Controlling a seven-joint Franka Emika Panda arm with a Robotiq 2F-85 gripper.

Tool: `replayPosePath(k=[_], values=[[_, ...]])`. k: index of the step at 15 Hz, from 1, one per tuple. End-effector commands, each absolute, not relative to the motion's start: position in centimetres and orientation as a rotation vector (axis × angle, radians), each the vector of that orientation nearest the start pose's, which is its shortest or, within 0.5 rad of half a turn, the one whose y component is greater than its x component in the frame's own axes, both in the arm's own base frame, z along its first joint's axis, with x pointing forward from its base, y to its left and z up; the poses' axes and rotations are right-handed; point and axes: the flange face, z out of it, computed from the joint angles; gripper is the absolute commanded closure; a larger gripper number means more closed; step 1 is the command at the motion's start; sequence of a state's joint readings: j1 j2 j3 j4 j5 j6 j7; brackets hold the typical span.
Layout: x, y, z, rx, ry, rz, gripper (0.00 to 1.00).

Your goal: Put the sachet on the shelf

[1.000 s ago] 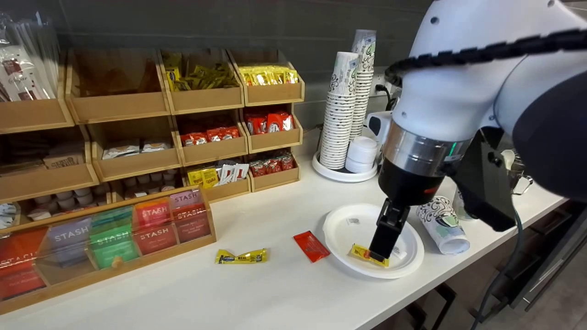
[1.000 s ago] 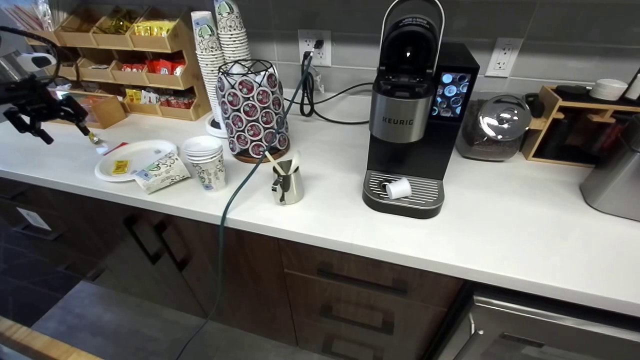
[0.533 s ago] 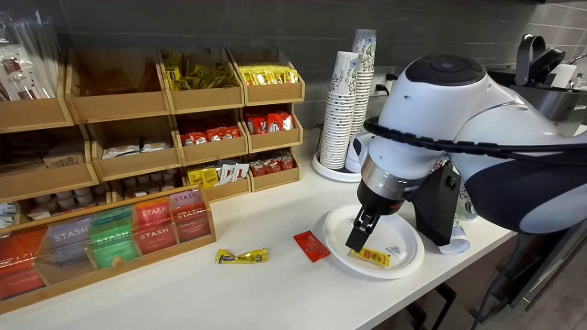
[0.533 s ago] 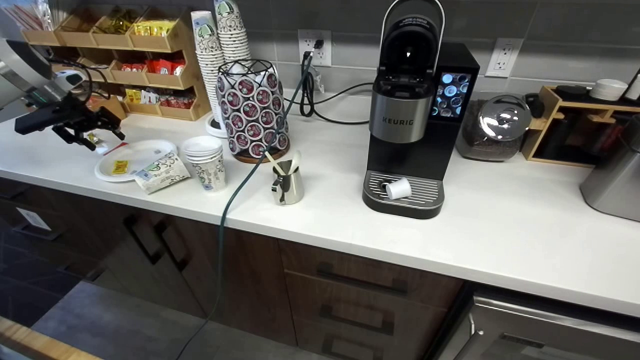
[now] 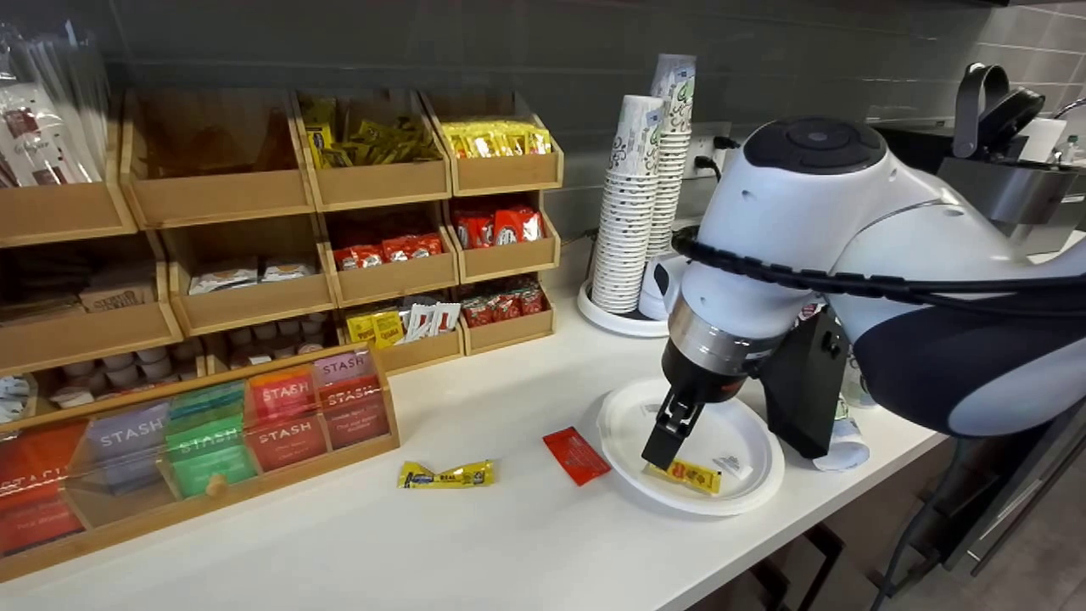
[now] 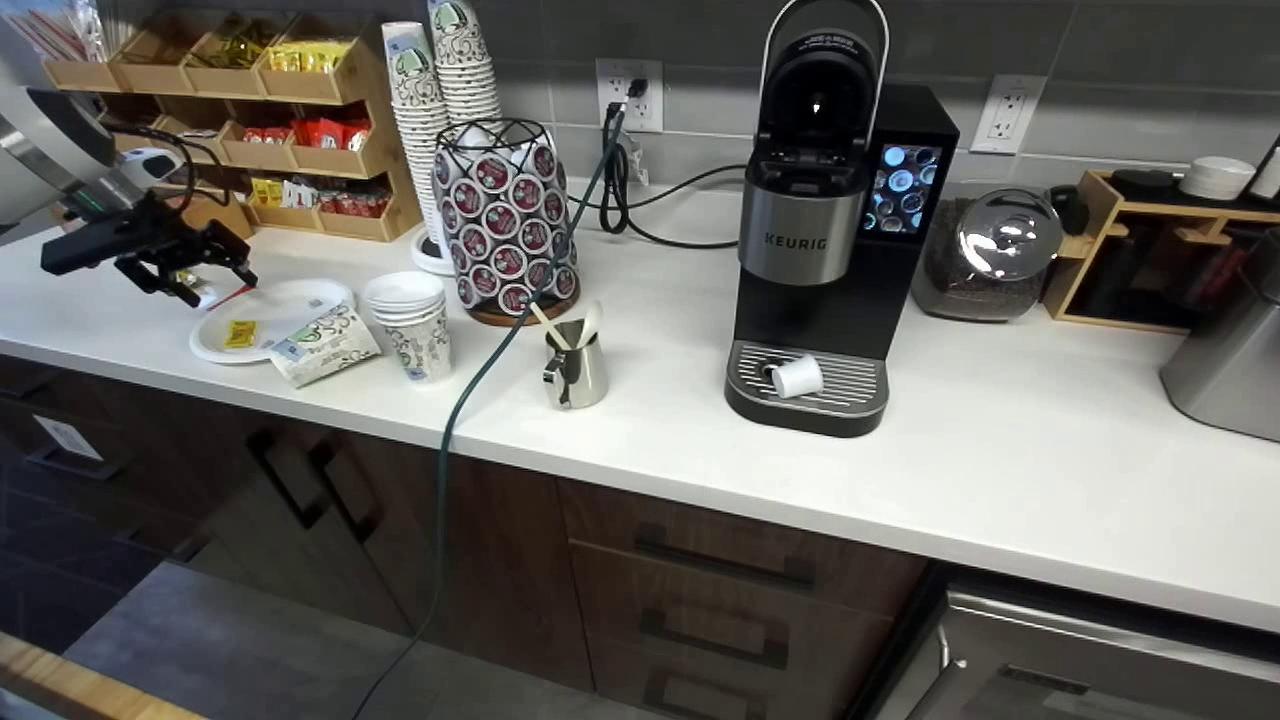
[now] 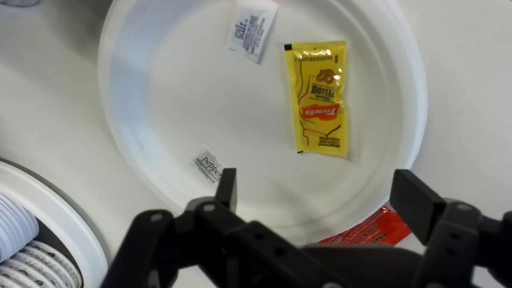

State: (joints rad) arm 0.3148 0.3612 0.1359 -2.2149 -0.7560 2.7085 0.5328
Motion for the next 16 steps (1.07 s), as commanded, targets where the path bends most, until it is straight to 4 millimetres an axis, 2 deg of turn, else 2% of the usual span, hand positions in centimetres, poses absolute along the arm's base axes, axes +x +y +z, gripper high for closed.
replayPosePath(k=[1,3,4,7,11,16], values=[[50.0,26.3,20.2,-3.187,-0.915,-0.449,0.19],[50.1,26.2,19.6,-3.194,-0.905,-0.429,0.25],[50.0,26.1,19.5,-3.198,-0.903,-0.422,0.31],[49.3,26.6,19.7,-3.182,-0.919,-0.421,0.28],[49.0,27.0,19.6,-3.181,-0.925,-0.424,0.32],[49.4,27.3,19.2,-3.188,-0.913,-0.452,0.44]])
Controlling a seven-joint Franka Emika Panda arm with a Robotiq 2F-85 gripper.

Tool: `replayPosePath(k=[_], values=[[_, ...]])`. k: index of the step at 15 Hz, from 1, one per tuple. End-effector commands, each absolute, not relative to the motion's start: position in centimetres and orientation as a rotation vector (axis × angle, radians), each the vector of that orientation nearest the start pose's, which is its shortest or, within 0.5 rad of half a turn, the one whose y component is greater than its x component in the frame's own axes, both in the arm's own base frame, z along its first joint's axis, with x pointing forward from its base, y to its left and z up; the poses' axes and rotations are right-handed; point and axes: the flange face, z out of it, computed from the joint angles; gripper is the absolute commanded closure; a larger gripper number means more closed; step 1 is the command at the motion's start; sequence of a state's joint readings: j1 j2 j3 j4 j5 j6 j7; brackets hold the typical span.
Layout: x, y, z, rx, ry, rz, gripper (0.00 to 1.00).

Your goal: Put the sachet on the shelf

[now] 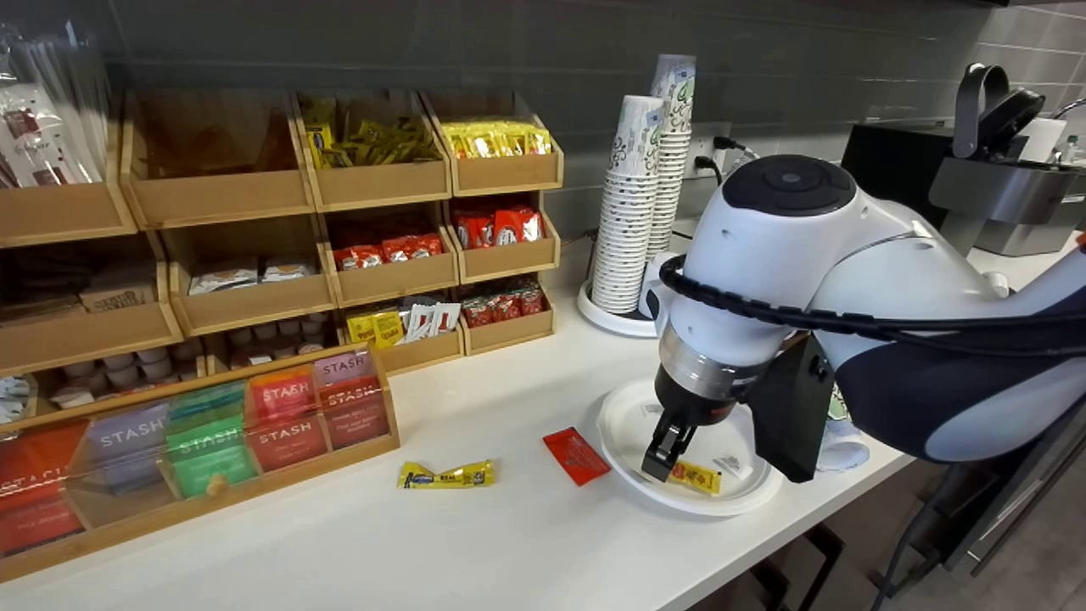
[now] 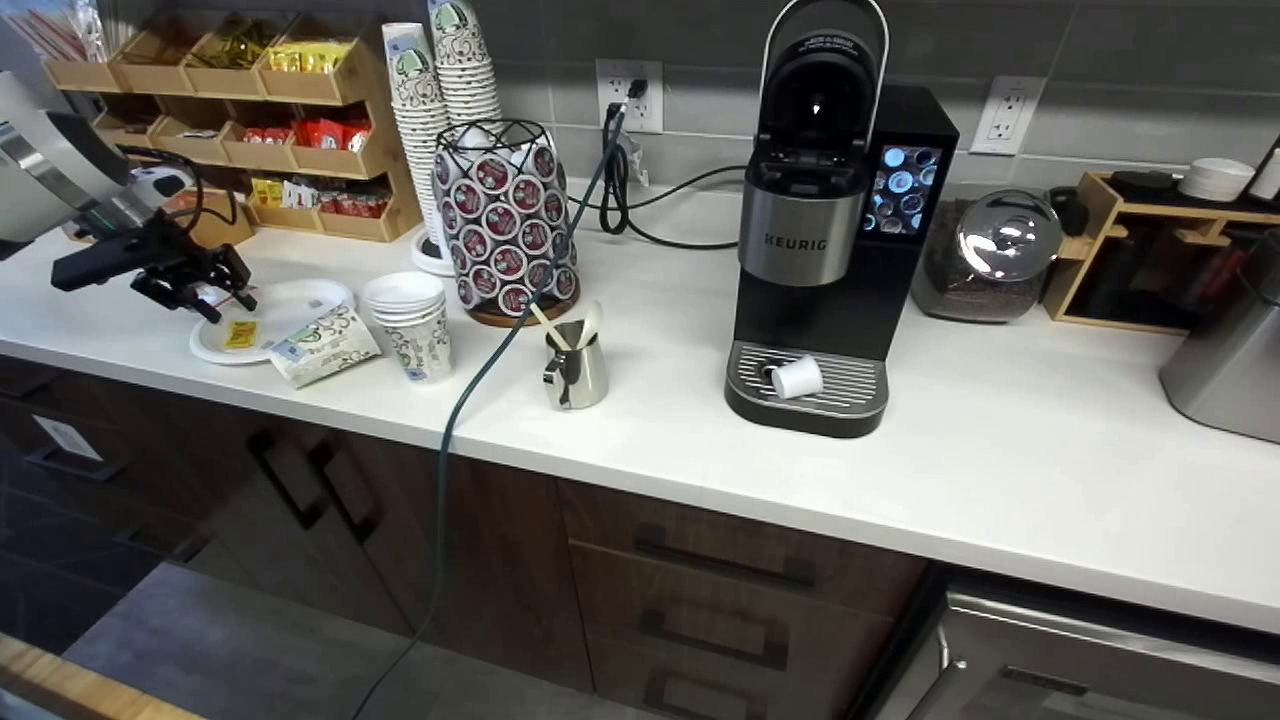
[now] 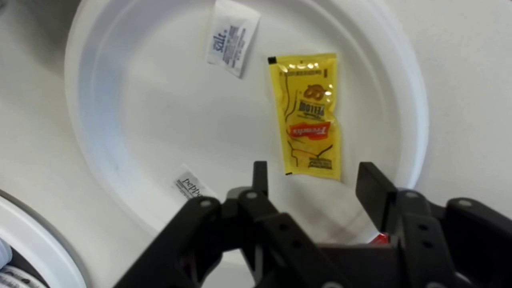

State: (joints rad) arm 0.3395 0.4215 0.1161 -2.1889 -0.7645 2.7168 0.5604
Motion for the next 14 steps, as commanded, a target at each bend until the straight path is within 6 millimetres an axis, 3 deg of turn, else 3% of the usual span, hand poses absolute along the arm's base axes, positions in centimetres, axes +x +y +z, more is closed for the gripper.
replayPosePath(k=[1,7,10,11,14], values=[[49.4,27.4,19.1,-3.191,-0.910,-0.453,0.43],[49.7,27.6,18.0,-3.212,-0.903,-0.449,0.44],[49.7,27.5,17.3,-3.220,-0.896,-0.435,0.50],[49.7,27.5,17.2,-3.221,-0.892,-0.434,0.67],[49.8,27.7,17.4,-3.221,-0.883,-0.449,0.84]])
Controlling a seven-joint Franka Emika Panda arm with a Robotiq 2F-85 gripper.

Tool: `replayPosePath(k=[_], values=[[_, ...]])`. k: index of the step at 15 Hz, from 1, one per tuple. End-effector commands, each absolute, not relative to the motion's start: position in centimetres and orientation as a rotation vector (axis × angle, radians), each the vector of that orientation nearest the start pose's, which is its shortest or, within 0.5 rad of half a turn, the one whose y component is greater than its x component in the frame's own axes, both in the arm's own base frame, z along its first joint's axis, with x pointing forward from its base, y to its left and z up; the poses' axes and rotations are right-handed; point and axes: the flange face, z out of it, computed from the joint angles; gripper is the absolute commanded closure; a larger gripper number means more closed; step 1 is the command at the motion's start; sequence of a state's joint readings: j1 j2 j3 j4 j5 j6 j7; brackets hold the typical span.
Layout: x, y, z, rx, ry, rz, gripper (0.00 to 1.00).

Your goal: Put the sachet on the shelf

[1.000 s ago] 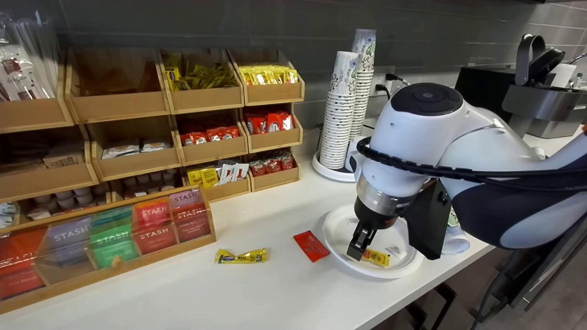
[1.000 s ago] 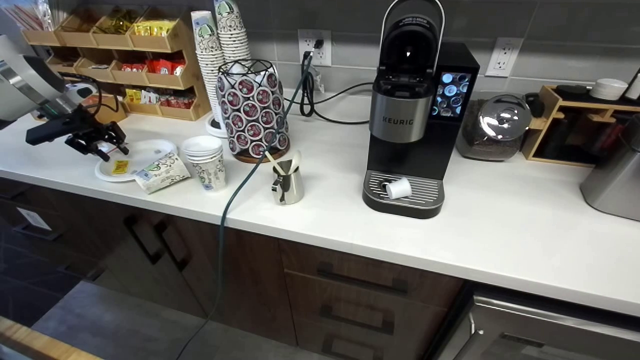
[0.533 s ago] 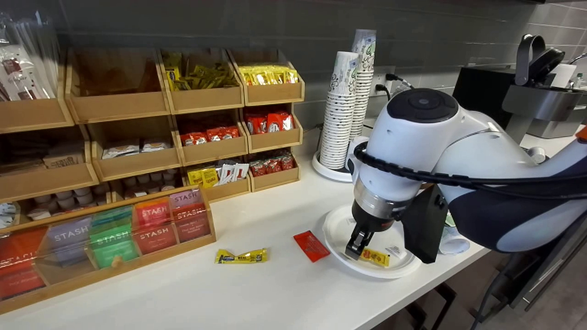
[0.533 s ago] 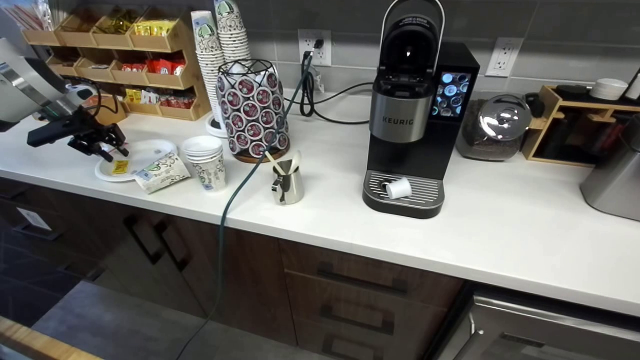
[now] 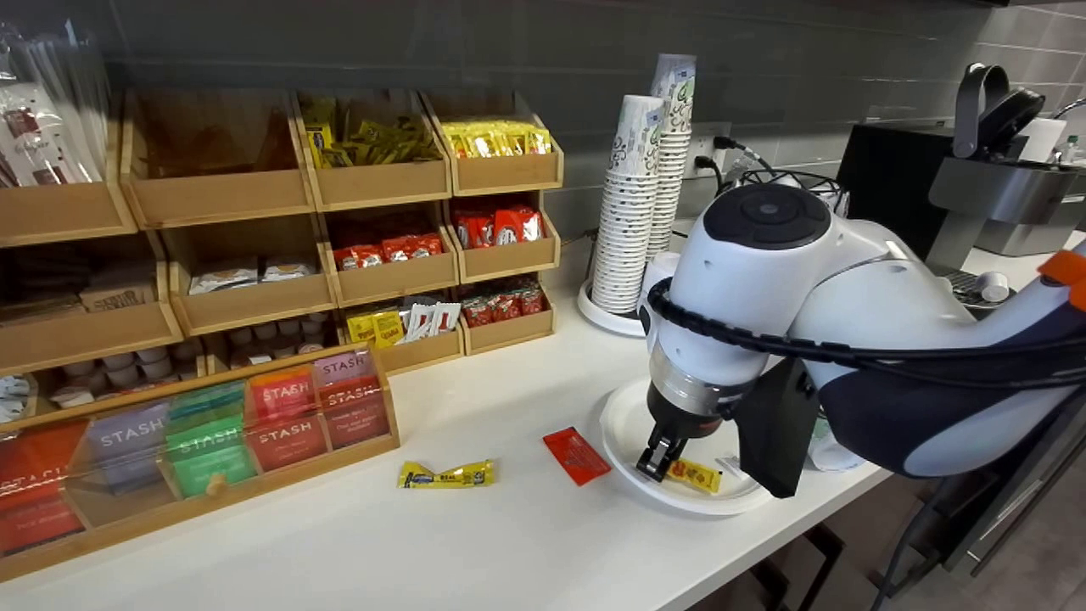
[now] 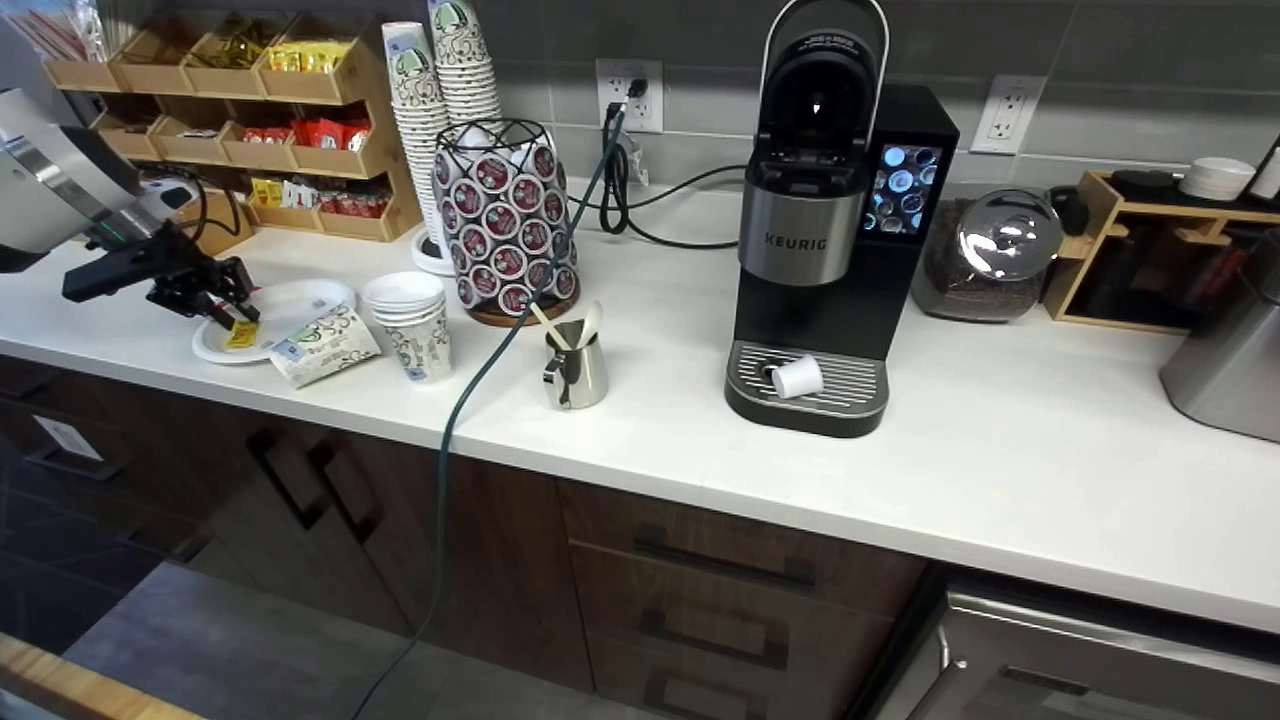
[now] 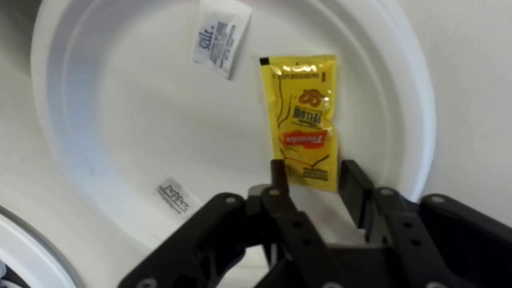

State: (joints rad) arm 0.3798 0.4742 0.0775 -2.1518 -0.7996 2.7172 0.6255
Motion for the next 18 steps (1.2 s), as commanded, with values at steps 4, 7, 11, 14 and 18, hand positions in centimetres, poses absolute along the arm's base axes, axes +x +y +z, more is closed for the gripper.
replayPosePath(k=[4,7,11,14,18], values=[[49.9,27.7,17.5,-3.223,-0.874,-0.455,1.00],[49.9,27.7,17.4,-3.226,-0.868,-0.454,1.00],[50.0,27.5,22.0,-3.170,-0.773,-0.590,1.00],[51.3,26.7,27.7,-3.076,-0.570,-0.776,1.00],[54.0,24.8,32.9,-2.973,-0.271,-0.926,1.00]])
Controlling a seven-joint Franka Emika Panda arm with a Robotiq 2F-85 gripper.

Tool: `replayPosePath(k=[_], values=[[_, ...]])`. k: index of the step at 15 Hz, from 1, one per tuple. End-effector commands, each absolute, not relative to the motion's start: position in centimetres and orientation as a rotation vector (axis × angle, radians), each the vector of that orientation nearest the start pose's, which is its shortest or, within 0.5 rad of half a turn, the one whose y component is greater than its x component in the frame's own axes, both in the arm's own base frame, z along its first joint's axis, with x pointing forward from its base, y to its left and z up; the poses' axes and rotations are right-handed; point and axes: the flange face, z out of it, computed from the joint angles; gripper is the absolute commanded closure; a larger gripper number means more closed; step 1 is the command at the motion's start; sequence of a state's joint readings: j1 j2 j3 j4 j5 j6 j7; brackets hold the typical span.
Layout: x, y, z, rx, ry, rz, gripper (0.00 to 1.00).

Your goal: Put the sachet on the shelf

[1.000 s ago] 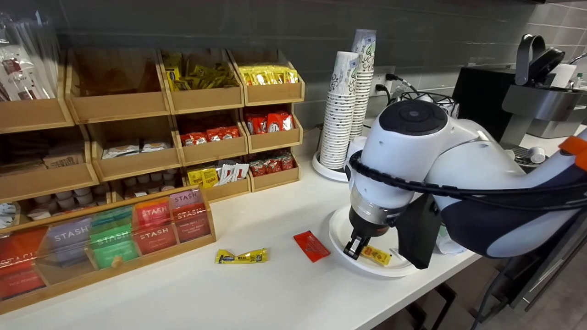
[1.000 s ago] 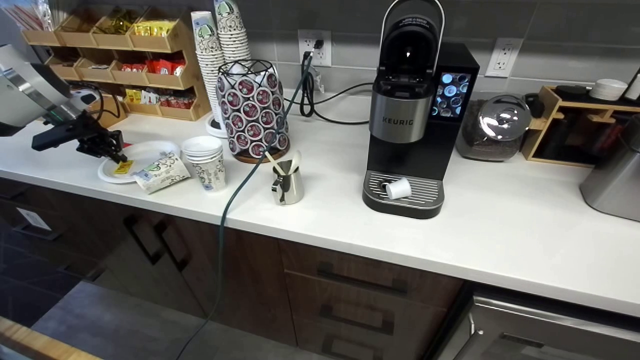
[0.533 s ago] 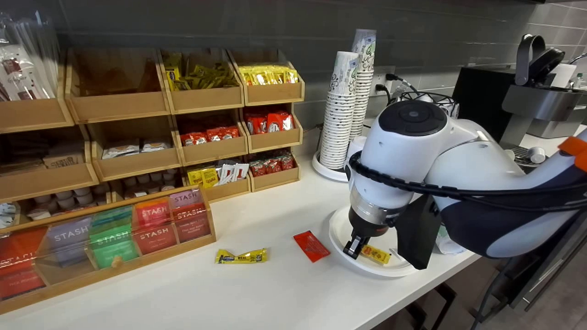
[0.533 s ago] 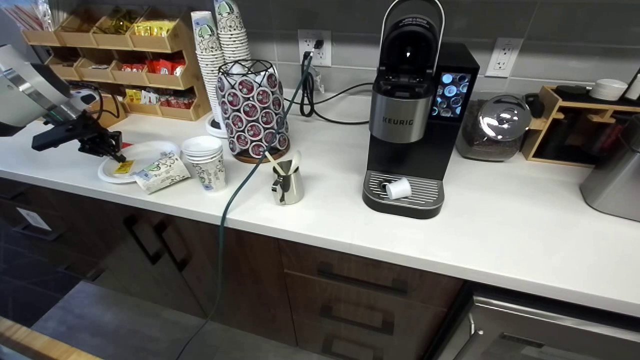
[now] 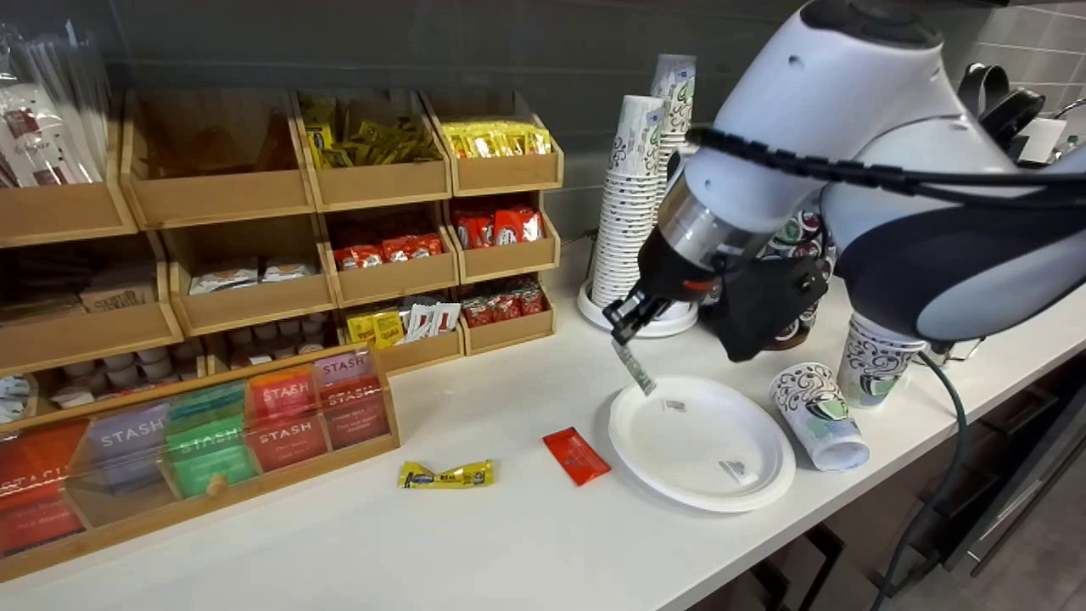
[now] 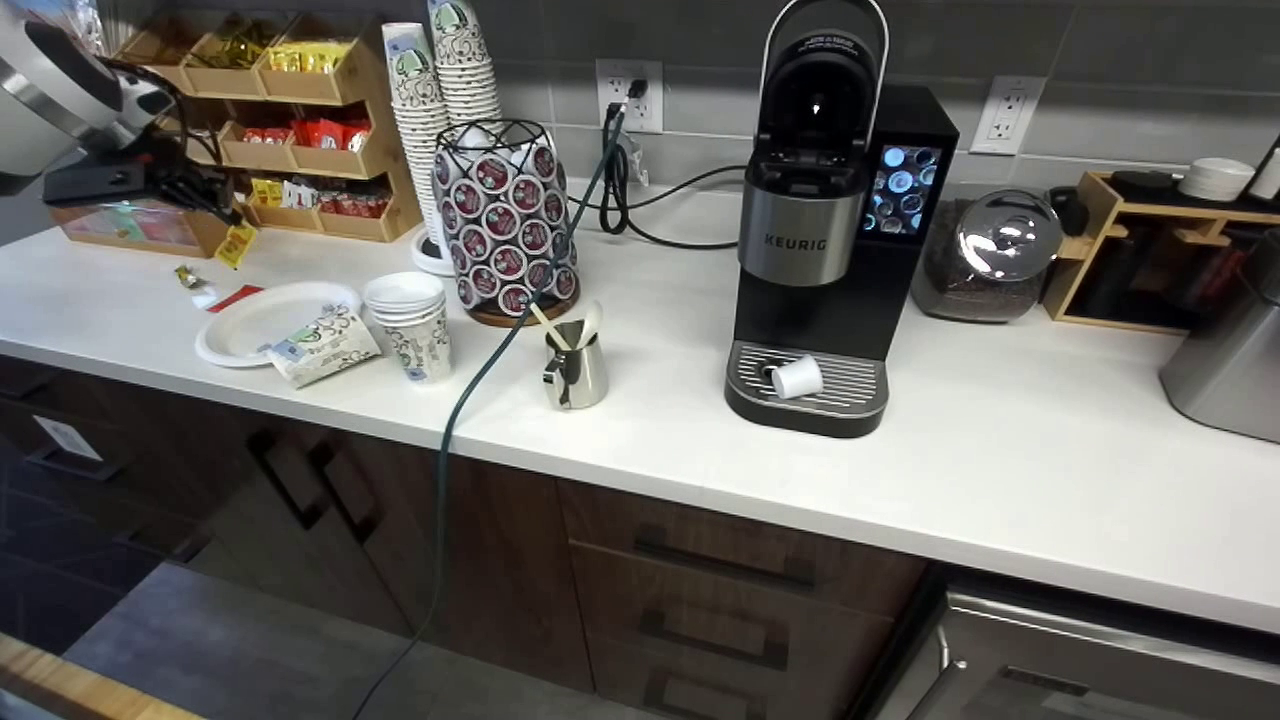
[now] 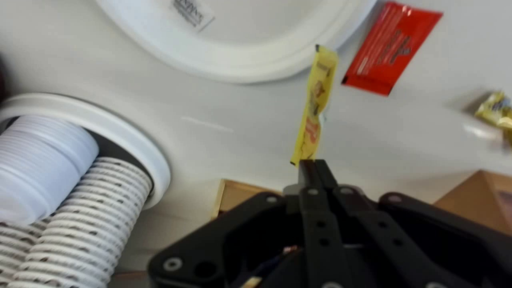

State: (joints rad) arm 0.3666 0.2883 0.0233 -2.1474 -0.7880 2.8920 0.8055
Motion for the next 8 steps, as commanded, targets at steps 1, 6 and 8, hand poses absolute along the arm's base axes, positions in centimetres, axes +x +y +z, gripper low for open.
replayPosePath(k=[1,6,8], values=[[53.8,24.3,33.4,-2.921,-0.239,-0.919,1.00],[54.7,24.9,33.8,-2.942,-0.183,-0.951,1.00],[55.7,26.4,35.9,-2.865,0.037,-0.993,1.00]])
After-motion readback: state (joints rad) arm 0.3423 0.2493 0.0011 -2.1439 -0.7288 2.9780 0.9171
